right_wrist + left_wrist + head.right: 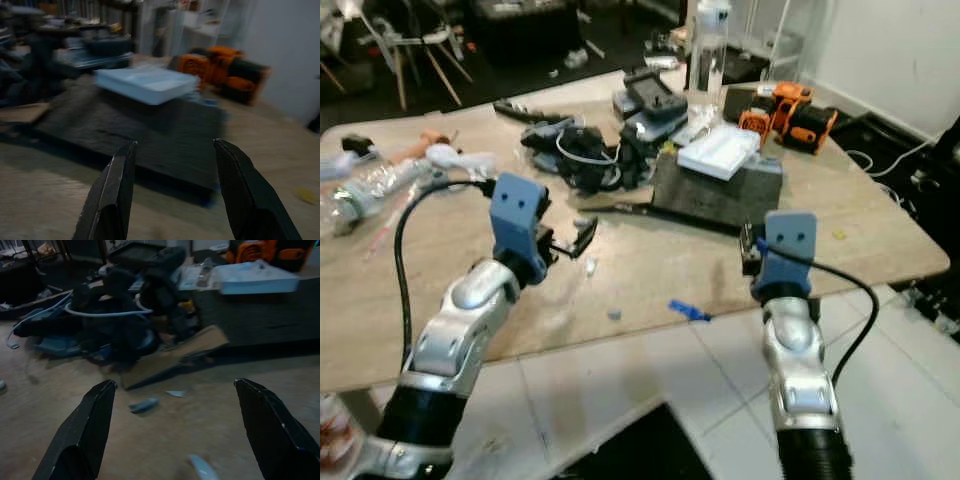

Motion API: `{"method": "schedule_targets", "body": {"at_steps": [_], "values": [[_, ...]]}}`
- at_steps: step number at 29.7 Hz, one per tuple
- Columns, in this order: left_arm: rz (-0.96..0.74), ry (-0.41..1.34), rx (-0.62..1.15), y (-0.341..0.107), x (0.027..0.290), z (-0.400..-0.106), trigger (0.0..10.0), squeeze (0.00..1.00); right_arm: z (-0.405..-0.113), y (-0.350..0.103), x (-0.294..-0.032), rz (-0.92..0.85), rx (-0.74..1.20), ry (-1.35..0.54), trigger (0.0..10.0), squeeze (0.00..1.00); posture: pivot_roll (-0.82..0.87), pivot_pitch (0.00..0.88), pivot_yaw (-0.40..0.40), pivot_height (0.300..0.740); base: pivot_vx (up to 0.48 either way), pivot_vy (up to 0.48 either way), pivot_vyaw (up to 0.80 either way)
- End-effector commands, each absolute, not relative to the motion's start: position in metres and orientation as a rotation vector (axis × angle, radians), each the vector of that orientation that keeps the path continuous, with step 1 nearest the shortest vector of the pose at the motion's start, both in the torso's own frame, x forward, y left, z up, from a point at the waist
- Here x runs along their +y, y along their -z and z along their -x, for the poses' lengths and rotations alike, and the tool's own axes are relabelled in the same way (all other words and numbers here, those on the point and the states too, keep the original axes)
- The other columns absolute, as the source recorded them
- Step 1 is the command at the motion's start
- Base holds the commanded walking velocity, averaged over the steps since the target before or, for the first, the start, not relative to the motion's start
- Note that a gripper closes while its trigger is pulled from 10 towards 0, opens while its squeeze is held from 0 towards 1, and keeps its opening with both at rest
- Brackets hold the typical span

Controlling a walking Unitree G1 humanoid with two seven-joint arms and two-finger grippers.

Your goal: Picking trash to rubbish bin

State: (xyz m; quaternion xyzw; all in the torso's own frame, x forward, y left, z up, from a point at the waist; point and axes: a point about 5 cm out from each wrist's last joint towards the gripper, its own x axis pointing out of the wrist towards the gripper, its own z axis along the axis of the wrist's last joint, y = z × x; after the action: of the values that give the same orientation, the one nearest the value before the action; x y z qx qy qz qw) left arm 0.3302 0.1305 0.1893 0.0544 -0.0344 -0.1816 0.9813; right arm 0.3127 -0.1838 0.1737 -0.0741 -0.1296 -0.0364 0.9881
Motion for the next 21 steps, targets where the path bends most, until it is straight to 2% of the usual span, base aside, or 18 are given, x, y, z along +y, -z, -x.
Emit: {"method": "schedule_targets", "body": {"at_steps": [1, 17, 21], "values": [[-0.108, 0.368, -0.042, -0.1842, 0.1314, -0.3293, 10.0, 0.0, -0.3112, -0.1716, -0.1865, 0.148, -0.245, 0.084, 10.0, 0.0, -0.02, 0.136, 0.059, 0.74, 0.349, 0.0, 0.0], [-0.114, 0.368, -0.032, -0.1833, 0.132, -0.3293, 10.0, 0.0, -0.3107, -0.1691, -0.183, 0.143, -0.234, 0.077, 10.0, 0.0, -0.02, 0.135, 0.059, 0.74, 0.35, 0.0, 0.0], [-0.123, 0.368, -0.026, -0.1823, 0.1305, -0.33, 10.0, 0.0, -0.3109, -0.1686, -0.1823, 0.139, -0.229, 0.075, 10.0, 0.0, -0.02, 0.137, 0.06, 0.74, 0.0, 0.0, 0.0]]}}
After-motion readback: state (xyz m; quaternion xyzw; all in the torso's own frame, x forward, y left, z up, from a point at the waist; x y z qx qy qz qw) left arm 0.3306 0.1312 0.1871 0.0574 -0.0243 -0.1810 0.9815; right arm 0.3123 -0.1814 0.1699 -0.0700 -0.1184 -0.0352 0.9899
